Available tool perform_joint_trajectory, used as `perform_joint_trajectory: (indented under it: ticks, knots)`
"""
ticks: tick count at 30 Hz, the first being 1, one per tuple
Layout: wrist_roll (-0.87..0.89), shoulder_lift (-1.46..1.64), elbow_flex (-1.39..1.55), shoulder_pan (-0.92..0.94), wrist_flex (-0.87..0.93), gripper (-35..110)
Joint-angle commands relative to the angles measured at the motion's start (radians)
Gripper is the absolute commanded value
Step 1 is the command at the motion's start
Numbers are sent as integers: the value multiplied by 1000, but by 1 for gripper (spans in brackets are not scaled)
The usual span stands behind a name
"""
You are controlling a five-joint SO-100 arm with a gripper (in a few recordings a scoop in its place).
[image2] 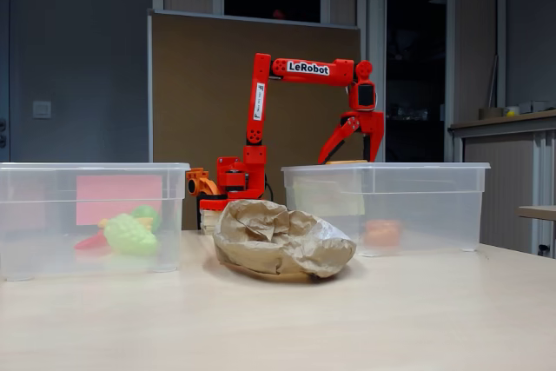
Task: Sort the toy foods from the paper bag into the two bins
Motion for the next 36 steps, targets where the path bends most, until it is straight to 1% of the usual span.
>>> perform_joint_trajectory:
  ticks: [1,6,17,23,33,36]
  knots:
    - [212,-21,-28,-35,-43,48]
    - [295,-91,-46,-64,-101,48]
    - [489,-204,-104,-137,-164,48]
    - [537,-233,-123,-153,-186,47]
    - [541,-314,-241,-163,-161,45]
    - [546,-347,-282,-167,-156,52]
